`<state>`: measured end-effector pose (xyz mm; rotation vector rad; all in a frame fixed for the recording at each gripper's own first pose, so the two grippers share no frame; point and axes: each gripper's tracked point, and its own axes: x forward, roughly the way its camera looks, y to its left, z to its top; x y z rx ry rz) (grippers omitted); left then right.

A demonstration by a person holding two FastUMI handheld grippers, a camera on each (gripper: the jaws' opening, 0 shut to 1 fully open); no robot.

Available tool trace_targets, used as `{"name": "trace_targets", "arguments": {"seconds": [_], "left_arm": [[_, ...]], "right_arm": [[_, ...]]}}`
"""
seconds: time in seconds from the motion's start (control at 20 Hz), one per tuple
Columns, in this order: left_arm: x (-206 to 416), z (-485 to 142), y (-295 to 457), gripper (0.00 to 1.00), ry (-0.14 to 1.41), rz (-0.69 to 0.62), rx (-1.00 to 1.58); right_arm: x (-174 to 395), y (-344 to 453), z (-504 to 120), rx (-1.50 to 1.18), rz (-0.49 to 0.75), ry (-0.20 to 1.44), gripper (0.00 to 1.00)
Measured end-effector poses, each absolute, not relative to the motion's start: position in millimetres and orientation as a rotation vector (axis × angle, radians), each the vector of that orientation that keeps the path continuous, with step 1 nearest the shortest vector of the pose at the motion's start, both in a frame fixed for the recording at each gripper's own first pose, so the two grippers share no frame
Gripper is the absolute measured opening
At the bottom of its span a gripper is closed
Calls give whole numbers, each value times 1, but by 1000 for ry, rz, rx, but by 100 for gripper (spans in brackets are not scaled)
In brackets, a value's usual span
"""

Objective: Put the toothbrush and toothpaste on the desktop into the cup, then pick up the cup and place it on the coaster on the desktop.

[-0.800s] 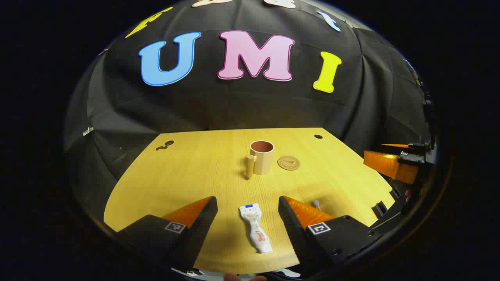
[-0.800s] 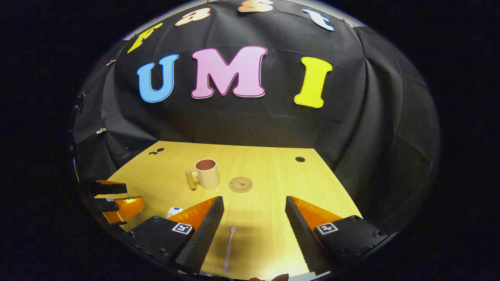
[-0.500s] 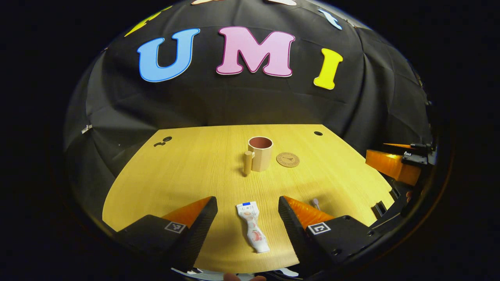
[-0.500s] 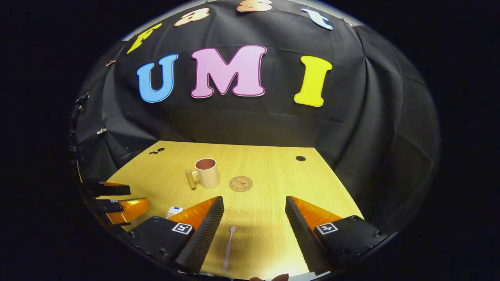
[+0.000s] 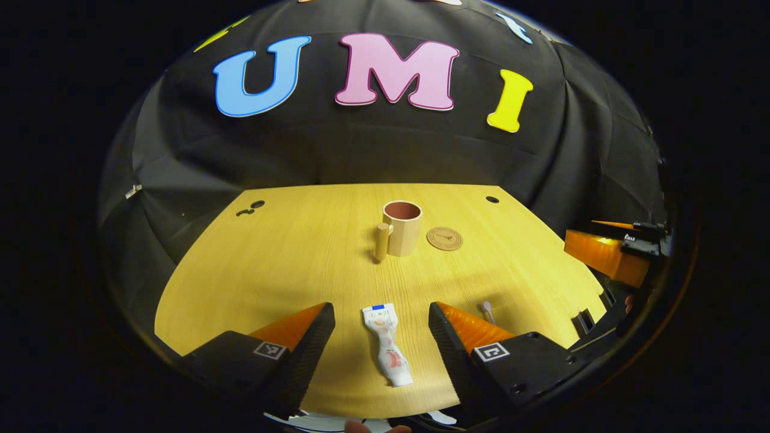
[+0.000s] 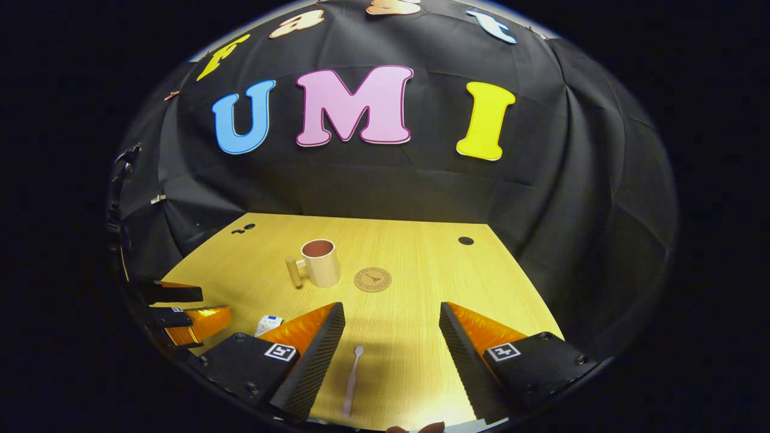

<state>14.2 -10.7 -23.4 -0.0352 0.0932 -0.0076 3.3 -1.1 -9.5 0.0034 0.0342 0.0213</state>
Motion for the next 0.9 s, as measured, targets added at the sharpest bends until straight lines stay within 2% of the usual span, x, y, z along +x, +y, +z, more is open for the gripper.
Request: {"name": "trace_targets", "arguments": {"seconds": [0.25,0.35,0.45,0.9], "left_arm": [[32,-57,-21,96,259,-29,-138],[43,-71,-21,88,337,-23,-180],[58,-87,-19,89,404,-6,-207],[113,-129,-20,74,621,24,-188]], "right_arm": [[3,-4,-18,-2,24,61,98],[3,-7,-22,-3,24,74,97],[3,-10,-27,-3,25,89,97],[8,-14,-67,37,61,222,98]]}}
